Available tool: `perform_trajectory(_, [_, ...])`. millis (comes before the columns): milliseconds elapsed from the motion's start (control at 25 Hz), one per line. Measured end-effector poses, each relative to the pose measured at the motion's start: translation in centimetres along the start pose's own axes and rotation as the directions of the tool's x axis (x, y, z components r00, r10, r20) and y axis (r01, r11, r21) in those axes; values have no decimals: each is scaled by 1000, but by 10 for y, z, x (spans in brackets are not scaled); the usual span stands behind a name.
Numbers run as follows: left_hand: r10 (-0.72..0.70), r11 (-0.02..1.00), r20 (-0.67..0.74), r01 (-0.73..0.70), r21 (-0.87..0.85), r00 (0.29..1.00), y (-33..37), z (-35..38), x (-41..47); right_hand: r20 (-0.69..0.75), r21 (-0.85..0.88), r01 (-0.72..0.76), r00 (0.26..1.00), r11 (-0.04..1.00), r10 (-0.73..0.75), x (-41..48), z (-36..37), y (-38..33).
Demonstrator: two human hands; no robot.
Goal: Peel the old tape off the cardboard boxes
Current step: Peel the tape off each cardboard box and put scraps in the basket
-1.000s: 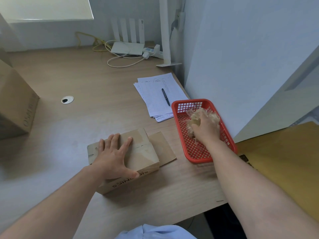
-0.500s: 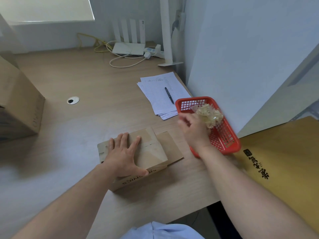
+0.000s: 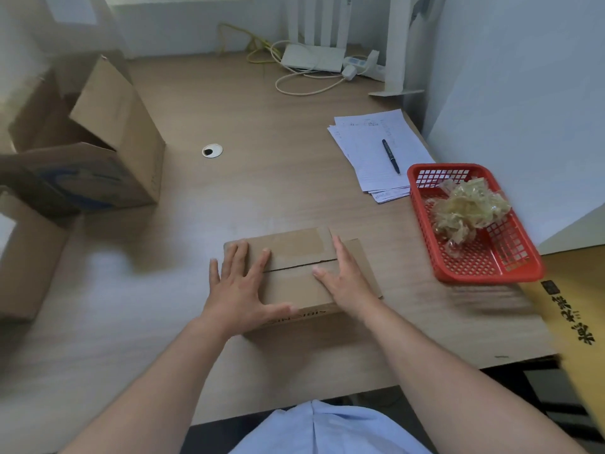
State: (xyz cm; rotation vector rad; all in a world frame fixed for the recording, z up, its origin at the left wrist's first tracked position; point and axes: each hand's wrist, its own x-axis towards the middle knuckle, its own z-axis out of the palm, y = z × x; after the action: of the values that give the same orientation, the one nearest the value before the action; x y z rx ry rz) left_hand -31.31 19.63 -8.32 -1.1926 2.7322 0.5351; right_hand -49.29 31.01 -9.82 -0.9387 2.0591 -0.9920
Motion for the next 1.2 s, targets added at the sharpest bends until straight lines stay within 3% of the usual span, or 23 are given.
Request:
perform_trajectory(120, [-173,947,-76,144,-286,982,-23,6,-19,-19,89,-30,999,996,32,-3,7,-2])
perform_trajectory(200, [-239,797,-25,181,-576,971,-28,9,-25,-20,118,-42,999,992,45,-2,11,-2])
perform_trajectory(280, [-223,639,46,182,-747,974,-29,12,-26,-21,107,-45,999,993,47,0,15,-2])
perform_trajectory(480, [-191,552,64,161,-818,980,-32,12,-20,9,144,-75,997,987,75,11,1,-8])
perform_trajectory(640, [-212,513,105,203,-834,971,-39,9,-19,135,8,-91,987,996,89,25,-20,-12])
perform_trajectory(840, [-156,472,83,148,-869,984,-42,11,-20,280,54,-128,954,990,109,35,-30,-5])
perform_trajectory(1040, [-110,553,2,63,-831,994,-39,9,-20,96,73,-108,990,991,101,45,-22,-9])
perform_trajectory(1200, [-89,577,53,94,-811,995,-42,8,-20,-161,58,-82,983,995,90,63,-13,-29])
